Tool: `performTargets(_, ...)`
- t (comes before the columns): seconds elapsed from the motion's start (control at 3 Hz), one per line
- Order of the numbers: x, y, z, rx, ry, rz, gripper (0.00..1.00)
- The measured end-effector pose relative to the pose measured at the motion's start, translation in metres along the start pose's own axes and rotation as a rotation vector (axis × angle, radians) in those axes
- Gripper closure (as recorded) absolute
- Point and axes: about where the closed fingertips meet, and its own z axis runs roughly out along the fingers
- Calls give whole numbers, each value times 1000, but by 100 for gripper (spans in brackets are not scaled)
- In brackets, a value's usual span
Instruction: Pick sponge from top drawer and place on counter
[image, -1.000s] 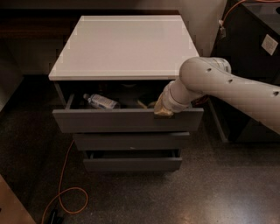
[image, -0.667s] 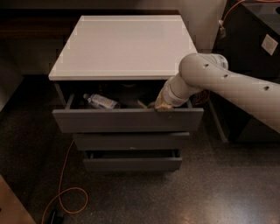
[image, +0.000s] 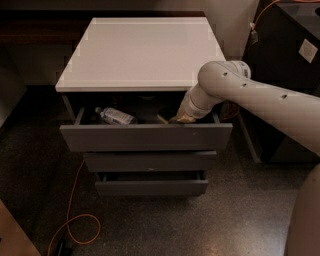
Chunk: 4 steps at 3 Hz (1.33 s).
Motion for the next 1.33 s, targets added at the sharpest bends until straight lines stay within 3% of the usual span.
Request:
performTargets(0.67, 5, 3, 17, -16, 12, 8, 100)
performTargets(1.33, 4, 30, 10, -40, -1, 40, 100)
